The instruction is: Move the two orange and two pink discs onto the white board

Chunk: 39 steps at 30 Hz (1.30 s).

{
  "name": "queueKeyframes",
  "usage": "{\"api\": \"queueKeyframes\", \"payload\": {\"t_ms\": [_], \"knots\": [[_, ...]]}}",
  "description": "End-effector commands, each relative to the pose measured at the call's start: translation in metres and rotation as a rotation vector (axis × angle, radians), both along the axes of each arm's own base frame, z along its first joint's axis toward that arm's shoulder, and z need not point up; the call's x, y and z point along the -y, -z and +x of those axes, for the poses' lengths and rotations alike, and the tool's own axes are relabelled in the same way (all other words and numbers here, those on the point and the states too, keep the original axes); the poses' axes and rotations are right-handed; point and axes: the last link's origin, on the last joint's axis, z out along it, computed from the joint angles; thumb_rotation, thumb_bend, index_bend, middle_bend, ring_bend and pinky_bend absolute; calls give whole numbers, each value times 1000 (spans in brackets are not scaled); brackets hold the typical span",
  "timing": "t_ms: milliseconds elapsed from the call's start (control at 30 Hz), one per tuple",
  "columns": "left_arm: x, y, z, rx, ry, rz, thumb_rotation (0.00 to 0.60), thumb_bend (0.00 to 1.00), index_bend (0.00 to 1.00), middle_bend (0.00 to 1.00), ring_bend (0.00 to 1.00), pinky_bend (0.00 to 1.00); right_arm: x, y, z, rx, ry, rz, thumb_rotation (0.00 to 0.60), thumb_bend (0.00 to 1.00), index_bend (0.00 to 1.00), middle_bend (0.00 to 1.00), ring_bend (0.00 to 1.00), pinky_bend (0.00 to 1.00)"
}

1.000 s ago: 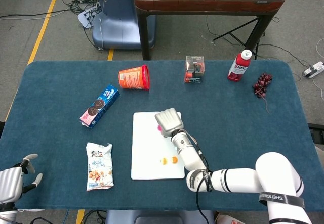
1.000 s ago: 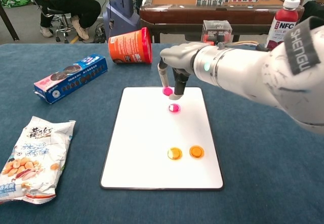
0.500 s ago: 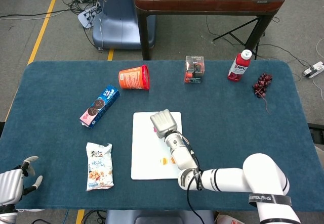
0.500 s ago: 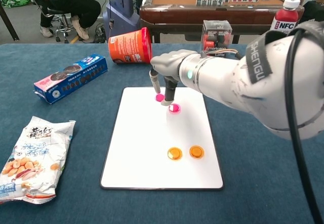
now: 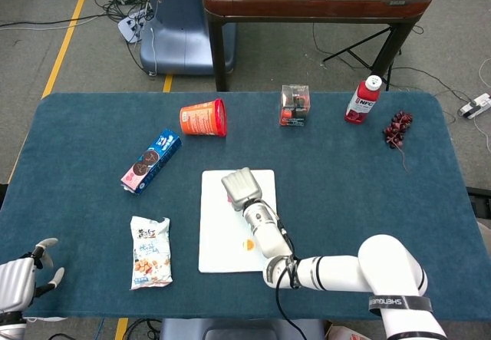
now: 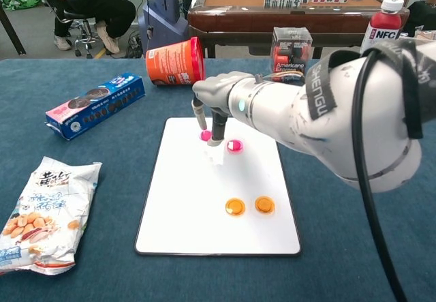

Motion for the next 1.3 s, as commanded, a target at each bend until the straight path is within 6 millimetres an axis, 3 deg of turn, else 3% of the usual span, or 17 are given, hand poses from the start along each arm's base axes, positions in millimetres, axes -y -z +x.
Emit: {"api": "queueKeyframes", "payload": {"t_ms": [33,333,633,833,967,1100,1300], "knots": [[1,0,0,1,-1,-1,600,295,350,575,535,734,0,1,1,-1,-1,0,600,222,503,1000,1000,1000],[1,1,-1,3,-2,0,600,295,350,576,536,734,1,5,7,10,-11,-10,600,133,334,1000,1000,1000],[1,1,-1,9,-4,3,600,295,350,575,536,734,3,-9,0,25,-18,-36,600,118,309,1000,1000,1000],[-5,-2,4,6,15,14,600,295,350,576,535,734,3,-49,-26,29,-31,-102,600,125,313,988,1000,1000],[-12,-6,9,-1,36,24,600,295,350,576,535,734,-3,-81,-50,32,-46,-154,600,132,357,905,986,1000],[-23,-12,16,-9,64,36,600,295,350,576,535,734,-14,-116,-84,47,-37,-207,600,140,370,784,880,959],[-41,-22,31,-27,119,53,600,295,350,576,535,734,-35,-165,-133,83,0,-285,600,143,377,626,692,792]]}}
